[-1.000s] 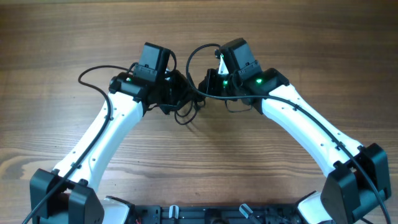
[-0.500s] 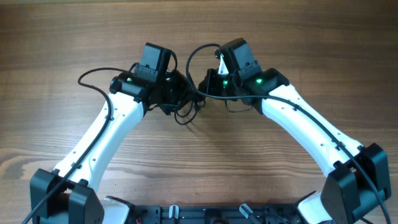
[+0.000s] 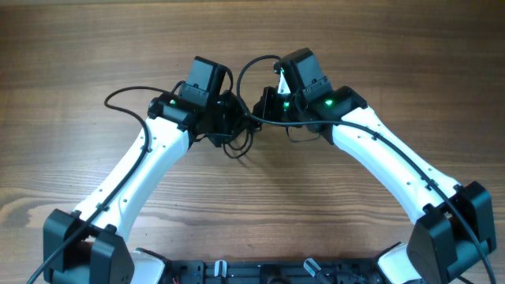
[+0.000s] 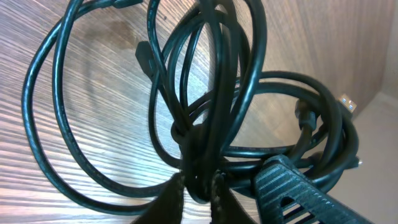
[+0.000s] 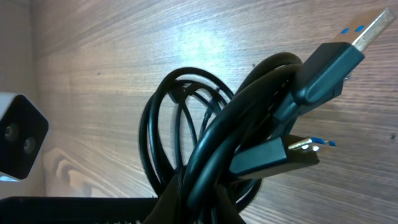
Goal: Untangle cables
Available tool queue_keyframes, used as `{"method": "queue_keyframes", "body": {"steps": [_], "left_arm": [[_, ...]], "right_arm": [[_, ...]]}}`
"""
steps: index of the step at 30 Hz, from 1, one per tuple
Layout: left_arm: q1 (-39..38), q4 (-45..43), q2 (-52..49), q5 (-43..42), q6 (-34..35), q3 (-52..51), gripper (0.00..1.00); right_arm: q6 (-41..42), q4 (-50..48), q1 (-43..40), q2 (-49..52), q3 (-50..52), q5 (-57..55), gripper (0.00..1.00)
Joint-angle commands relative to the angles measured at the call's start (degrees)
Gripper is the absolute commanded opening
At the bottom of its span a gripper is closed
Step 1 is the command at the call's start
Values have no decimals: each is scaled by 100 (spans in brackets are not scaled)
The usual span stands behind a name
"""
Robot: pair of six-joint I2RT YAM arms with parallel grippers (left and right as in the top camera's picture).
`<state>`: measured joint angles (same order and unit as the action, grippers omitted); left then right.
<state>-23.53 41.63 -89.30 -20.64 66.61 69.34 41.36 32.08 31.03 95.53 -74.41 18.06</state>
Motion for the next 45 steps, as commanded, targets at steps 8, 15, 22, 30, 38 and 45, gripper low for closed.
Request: {"method": "queue_keyframes", "body": {"steps": [8,15,22,30,38,45], "left_arm": [[-42,-245,-81,-9,138,0,4],[295,-597,15,-1102,-120,0,4],[1071,-811,87,-2356,-326,0,4],[1902,-804,87,-3298,-535,0,4],[2509,-785,87,-4048,-645,0,4],[2905,-778,85,-4559,-883,0,4]], "right_arm": [[81,-83,31,-4,-133,122,4],[59,-11,31,-4,-133,-9,4],[59,79,31,-4,-133,-79,4],[39,153,31,-4,-133,-203,4],[-90,199,31,-4,-133,-509,4],[-92,354,31,-4,-133,-1211,4]]}}
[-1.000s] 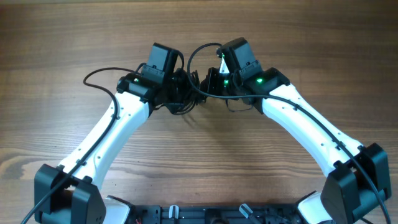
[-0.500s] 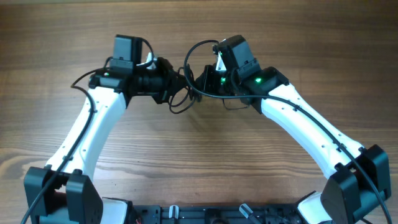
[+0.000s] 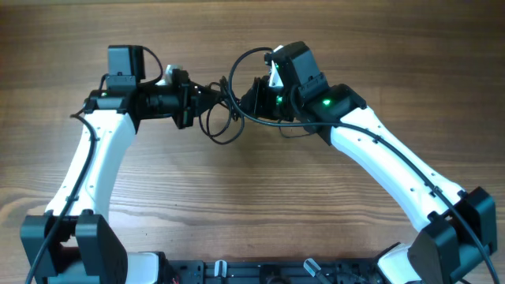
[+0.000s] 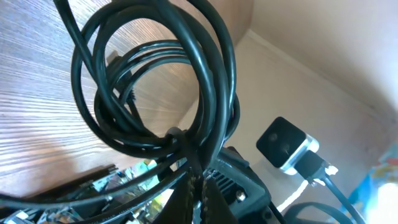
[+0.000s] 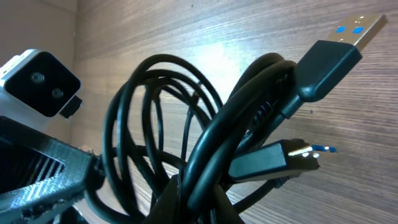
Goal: Untangle cables
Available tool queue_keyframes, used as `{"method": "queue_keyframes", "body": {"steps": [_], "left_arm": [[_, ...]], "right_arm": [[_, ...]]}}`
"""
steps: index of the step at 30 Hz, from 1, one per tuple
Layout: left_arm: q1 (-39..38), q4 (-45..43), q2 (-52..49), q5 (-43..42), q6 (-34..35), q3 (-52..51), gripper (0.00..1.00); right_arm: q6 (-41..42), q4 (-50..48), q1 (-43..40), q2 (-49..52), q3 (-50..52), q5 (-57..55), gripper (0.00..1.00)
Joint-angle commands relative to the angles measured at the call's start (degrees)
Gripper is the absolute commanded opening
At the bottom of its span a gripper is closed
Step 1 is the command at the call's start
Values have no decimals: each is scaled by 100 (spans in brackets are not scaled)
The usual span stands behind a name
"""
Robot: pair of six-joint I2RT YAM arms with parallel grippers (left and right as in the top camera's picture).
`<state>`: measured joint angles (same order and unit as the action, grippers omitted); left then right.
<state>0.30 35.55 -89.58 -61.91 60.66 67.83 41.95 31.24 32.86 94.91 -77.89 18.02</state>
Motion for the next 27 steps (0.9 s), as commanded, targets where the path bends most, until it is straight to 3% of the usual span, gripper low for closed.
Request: {"method": "queue_keyframes", "body": {"steps": [1,13,18,20,22,27], "left_arm": [[588,-170,116,-433,-310,151,4],[730,90,114,-382,-850,151,4],[450,614,114,457,-1080,151,5],[273,699,114,831,-1080,151,12],[120,697,114,1019,-1080,151,27],[-339,693,114,1729,-1075,151,36]], "right_arm": [[-153,459,-153,57,214,-1276,4],[-448,588,-153,57,214,-1836,4],[-422,380,-153,57,214,-986,4],[-422,284,-153,57,214,-776,4],[-422,249,-153,57,214,-763,5],[-461,247,-153,57,214,-656,4]]}}
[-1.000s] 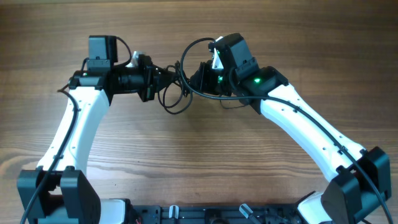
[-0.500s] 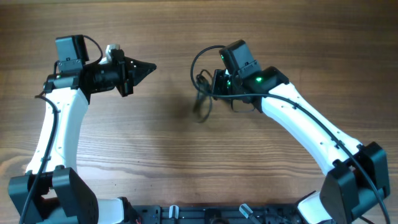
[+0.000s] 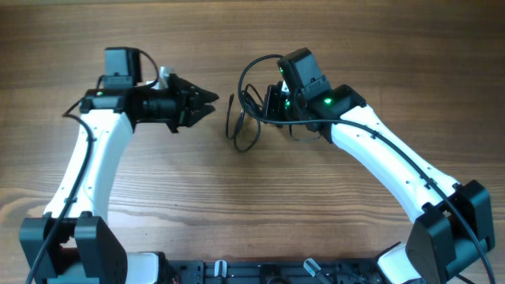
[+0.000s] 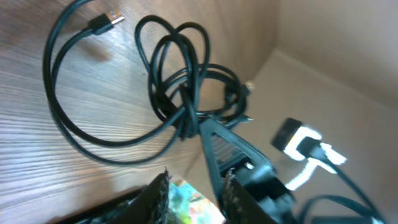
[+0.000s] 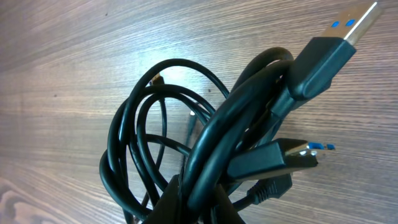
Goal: Untangle cables
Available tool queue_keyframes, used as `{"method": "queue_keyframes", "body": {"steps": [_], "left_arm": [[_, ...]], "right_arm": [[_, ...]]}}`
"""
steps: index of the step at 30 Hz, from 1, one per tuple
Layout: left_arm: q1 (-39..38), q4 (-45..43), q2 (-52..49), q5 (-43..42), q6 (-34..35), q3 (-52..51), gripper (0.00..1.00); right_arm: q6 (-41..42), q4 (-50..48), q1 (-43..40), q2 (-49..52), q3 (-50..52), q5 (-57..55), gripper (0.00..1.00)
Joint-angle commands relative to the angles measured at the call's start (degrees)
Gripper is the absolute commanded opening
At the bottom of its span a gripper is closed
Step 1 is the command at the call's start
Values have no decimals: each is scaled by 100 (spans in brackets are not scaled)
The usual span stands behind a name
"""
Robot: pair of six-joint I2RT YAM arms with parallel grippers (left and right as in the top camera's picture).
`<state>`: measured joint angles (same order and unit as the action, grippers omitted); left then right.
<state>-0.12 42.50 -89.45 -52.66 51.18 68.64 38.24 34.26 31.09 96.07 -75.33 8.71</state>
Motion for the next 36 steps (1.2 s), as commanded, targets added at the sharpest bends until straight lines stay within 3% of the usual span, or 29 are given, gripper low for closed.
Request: {"method": "queue_keyframes", "body": {"steps": [1,11,19,27,36], "left_arm": [[-391,-4,101,962,-127,70,37],[-927,-507,101,1191,223,70,43],[-1222,-544,101,1294,505,70,38],[-1552,-376,98,1486,503,70,26],[-1628,85,98,1985,498,70,29]], "right_arm": [[-157,-57,24,-59,-42,382,4],[-557,-57,24,-59,-42,949,4],[-675,-55,24,-59,-42,1086,4],[-660,-57,24,-59,-42,1086,4],[-658,-59,24,-59,-42,1084,4]]}}
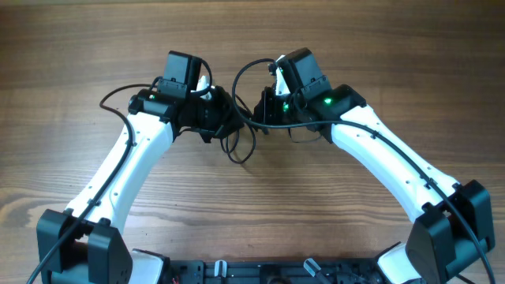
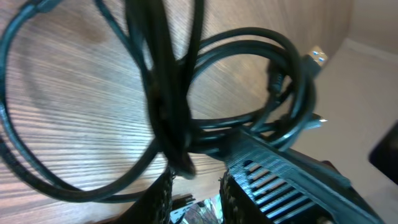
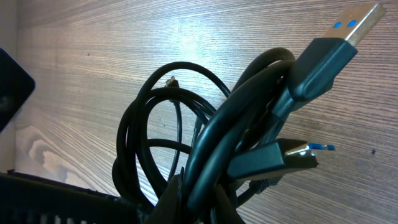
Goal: Untangle cables
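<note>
A tangled bundle of black cables (image 1: 237,147) hangs between the two grippers above the wooden table (image 1: 355,47). My right gripper (image 1: 259,111) is shut on the bundle (image 3: 249,124), and its jaws (image 3: 200,205) pinch several thick strands. A blue-tipped USB plug (image 3: 336,40) sticks out at the top, with a second plug (image 3: 280,155) below it. My left gripper (image 1: 227,118) is open right beside the bundle. In the left wrist view a bunch of strands (image 2: 165,106) ends just above the gap of the left gripper (image 2: 196,190). The right gripper's ribbed finger (image 2: 292,180) shows close by.
The left arm's own black lead (image 1: 118,99) loops out over the table to the left. A black base rail (image 1: 260,272) runs along the near edge. Both white arms reach in from the lower corners.
My left gripper, which stood open well left of the bundle, has moved right and now sits open against the strands. The right gripper still holds the bundle in about the same place.
At first both grippers were shut on the bundle, close together. Then the left arm stood farther left, still shut on strands stretched from the right gripper. After that the left gripper was open and clear of the cables. Now it is back at the bundle, open.
</note>
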Available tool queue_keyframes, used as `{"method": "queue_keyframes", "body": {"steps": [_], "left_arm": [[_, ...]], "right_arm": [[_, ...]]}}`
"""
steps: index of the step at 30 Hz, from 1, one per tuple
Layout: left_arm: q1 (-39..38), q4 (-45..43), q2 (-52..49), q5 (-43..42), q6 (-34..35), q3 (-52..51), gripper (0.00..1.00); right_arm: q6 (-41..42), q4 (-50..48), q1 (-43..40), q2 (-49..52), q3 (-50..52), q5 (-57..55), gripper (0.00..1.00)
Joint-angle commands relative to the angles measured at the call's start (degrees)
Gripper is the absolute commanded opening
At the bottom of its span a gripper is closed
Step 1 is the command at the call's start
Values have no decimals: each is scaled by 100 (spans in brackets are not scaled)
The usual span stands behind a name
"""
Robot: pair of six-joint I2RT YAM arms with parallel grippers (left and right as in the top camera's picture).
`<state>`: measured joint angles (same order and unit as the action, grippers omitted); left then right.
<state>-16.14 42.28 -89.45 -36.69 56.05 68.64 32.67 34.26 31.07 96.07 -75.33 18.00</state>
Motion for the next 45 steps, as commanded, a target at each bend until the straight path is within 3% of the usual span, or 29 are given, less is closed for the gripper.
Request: {"method": "queue_keyframes", "body": {"steps": [1,37,42,45], "left_arm": [[-26,133,98,485,11,70,29],[-179,190,94,678,37,70,33],[-315,61,94,678,37,70,32],[-319,-2,94,680,37,70,24]], "right_arm": [[-98,-59,26,-59,-42,155,4],[57,-74,26,-59,-42,157,4],[59,-74,26,-59,-42,157,4],[59,-72,26,-59,-42,157,4]]}}
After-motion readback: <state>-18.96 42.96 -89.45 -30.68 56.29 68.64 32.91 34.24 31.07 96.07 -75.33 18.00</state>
